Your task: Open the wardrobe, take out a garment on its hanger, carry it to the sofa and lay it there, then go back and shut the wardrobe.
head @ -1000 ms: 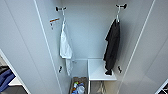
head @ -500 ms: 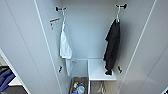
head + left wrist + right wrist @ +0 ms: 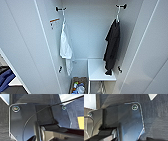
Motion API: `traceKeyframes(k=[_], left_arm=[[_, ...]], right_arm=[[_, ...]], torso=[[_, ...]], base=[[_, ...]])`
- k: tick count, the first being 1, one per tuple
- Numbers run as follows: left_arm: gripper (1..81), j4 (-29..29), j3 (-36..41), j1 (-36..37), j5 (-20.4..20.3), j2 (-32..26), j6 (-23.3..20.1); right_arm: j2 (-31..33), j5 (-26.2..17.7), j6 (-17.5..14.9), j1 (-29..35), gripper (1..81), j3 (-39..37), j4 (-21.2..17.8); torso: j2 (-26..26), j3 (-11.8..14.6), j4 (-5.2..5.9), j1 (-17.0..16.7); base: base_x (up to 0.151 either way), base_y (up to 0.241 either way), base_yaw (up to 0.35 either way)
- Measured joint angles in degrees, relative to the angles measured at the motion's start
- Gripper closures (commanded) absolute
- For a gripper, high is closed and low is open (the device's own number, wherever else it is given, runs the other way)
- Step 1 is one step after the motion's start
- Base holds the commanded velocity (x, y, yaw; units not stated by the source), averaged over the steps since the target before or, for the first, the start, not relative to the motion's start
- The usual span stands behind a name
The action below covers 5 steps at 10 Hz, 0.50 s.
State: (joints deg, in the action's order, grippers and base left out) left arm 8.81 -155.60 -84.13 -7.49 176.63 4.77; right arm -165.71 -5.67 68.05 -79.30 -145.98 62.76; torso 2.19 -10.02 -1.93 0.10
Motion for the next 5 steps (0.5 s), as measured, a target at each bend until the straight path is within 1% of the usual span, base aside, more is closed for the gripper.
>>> traceKeyframes(k=[2, 4, 5], left_arm=[[1.0, 0.02, -0.05, -0.84, 0.02, -0.37, 0.00], [1.0, 0.02, -0.02, -2.00, 0.02, -0.44, -0.02], [1.0, 0.02, -0.05, -2.50, 0.07, -0.44, -0.04]], right_arm=[[-0.06, 5.60, 0.02, -3.66, 1.0, -1.60, -0.02], [-0.72, 8.41, 0.15, -5.97, 1.0, -3.77, -0.11], [-1.77, 8.67, 0.11, -6.56, 1.0, -4.22, -0.11]], torso=[[0.00, 0.02, 0.00, 0.00], [0.00, 0.02, 0.00, -0.02], [0.00, 0.05, 0.00, -0.02]], base=[[0.000, 0.000, 0.000], [0.000, 0.000, 0.000], [0.000, 0.000, 0.000]])
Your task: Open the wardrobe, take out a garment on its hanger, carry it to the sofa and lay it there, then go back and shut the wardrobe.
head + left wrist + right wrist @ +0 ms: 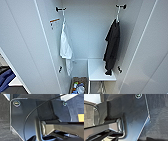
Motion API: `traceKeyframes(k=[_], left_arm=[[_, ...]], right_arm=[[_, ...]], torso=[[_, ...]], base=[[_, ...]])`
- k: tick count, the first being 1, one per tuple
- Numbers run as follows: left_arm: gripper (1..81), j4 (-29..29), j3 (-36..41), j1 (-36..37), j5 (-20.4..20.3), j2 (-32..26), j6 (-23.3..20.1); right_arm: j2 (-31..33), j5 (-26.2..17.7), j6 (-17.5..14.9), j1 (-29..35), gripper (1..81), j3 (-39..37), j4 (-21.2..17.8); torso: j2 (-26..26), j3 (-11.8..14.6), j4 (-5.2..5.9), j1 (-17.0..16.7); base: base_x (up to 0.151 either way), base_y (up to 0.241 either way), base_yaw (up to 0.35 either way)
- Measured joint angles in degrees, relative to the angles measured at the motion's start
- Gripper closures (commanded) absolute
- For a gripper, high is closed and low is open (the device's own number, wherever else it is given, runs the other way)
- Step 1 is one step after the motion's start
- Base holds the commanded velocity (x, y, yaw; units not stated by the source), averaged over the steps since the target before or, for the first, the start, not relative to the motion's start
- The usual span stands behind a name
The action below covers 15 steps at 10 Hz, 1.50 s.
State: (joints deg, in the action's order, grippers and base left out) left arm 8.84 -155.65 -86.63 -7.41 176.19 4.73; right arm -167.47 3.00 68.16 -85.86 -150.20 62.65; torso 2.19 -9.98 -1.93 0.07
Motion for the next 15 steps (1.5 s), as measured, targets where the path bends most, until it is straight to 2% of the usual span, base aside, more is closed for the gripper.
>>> traceKeyframes(k=[6, 15], left_arm=[[1.0, 0.00, 0.02, -1.88, -0.07, -0.30, 0.01], [1.0, 0.02, 0.02, -2.32, -0.07, -0.33, 0.00]], right_arm=[[-5.71, -0.06, -0.16, -2.80, 1.0, -6.39, 0.06], [-6.49, -0.05, -0.16, -2.71, 1.0, -6.44, 0.13]], torso=[[0.02, 0.02, 0.00, -0.02], [0.02, 0.05, 0.00, -0.05]], base=[[0.000, 0.000, 0.000], [0.007, 0.000, 0.000]])
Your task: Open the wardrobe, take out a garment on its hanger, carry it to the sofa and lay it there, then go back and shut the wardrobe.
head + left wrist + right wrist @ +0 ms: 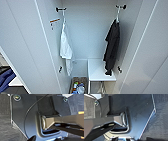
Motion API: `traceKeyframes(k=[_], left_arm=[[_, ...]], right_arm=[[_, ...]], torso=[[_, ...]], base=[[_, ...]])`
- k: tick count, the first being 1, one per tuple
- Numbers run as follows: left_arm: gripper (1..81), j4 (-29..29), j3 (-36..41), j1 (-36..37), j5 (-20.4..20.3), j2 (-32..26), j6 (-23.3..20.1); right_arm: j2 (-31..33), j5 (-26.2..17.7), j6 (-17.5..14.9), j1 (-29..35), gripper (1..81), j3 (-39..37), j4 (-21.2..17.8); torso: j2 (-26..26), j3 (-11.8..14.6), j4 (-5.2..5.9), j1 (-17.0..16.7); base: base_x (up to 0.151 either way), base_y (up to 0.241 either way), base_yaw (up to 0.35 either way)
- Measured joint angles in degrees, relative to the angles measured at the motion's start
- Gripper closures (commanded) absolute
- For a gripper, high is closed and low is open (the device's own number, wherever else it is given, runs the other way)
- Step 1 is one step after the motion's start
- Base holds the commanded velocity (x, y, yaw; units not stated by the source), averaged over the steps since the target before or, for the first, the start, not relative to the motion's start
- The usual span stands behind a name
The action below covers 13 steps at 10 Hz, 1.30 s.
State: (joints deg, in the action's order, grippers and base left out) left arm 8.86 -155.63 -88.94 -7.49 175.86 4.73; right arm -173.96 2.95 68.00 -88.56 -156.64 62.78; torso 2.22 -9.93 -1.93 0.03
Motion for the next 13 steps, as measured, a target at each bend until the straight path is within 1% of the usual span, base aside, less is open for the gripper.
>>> traceKeyframes(k=[2, 4, 13], left_arm=[[1.0, 0.00, 0.02, -0.63, 0.05, 0.00, 0.00], [1.0, 0.00, 0.00, -0.02, 0.00, 0.00, 0.00], [1.0, 0.00, 0.00, -0.17, -0.01, 0.00, 0.00]], right_arm=[[-0.13, -0.01, -0.50, -0.66, 1.0, 0.00, 0.02], [-0.27, 0.00, -0.66, 0.00, 1.0, 0.00, 0.02], [-0.29, -0.01, -0.67, -0.29, 1.0, 0.00, 0.04]], torso=[[0.09, 0.04, 0.00, -0.13], [0.06, 0.04, 0.00, -0.02], [0.09, 0.06, 0.00, -0.03]], base=[[0.075, 0.000, 0.000], [0.085, 0.000, 0.000], [0.086, 0.000, 0.000]])
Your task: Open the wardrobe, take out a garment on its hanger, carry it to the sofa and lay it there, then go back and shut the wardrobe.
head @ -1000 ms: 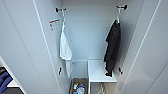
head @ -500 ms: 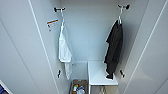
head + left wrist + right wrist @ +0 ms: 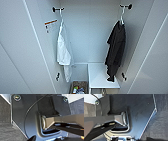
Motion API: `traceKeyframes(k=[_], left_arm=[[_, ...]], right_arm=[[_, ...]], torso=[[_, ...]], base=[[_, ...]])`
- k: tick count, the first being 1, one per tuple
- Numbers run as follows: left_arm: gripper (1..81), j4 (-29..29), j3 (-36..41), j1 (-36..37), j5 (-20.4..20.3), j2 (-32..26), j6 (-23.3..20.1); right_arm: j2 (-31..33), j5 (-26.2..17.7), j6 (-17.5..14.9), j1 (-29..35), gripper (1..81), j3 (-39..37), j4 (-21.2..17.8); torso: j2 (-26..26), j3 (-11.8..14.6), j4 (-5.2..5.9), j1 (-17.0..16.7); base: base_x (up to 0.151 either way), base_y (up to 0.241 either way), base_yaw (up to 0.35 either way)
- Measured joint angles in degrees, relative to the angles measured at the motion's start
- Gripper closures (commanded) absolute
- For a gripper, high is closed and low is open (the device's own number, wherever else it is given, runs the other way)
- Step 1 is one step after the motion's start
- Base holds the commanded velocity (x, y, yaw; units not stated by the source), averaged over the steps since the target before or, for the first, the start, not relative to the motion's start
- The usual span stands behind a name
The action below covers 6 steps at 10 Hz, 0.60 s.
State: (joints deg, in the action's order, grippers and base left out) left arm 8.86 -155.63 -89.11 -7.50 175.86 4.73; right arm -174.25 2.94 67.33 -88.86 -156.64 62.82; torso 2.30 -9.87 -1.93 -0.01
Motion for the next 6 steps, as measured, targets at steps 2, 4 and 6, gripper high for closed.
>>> traceKeyframes(k=[2, 4, 6], left_arm=[[1.0, 0.00, 0.00, 0.00, 0.01, -0.01, 0.00], [1.0, 0.00, 0.00, 0.00, 0.00, -0.01, 0.00], [1.0, 0.00, 0.02, 0.00, 0.01, 0.00, 0.00]], right_arm=[[0.00, 0.00, 0.01, 0.09, 1.0, -0.01, 0.00], [0.00, 0.00, 0.00, 0.13, 1.0, -0.09, 0.00], [0.00, 0.00, 0.01, 0.13, 1.0, -0.11, -0.01]], torso=[[0.00, 0.00, 0.00, 0.00], [0.00, 0.00, 0.00, 0.00], [0.00, 0.00, 0.00, 0.00]], base=[[0.090, 0.000, 0.000], [0.090, 0.000, 0.000], [0.090, 0.000, 0.000]])
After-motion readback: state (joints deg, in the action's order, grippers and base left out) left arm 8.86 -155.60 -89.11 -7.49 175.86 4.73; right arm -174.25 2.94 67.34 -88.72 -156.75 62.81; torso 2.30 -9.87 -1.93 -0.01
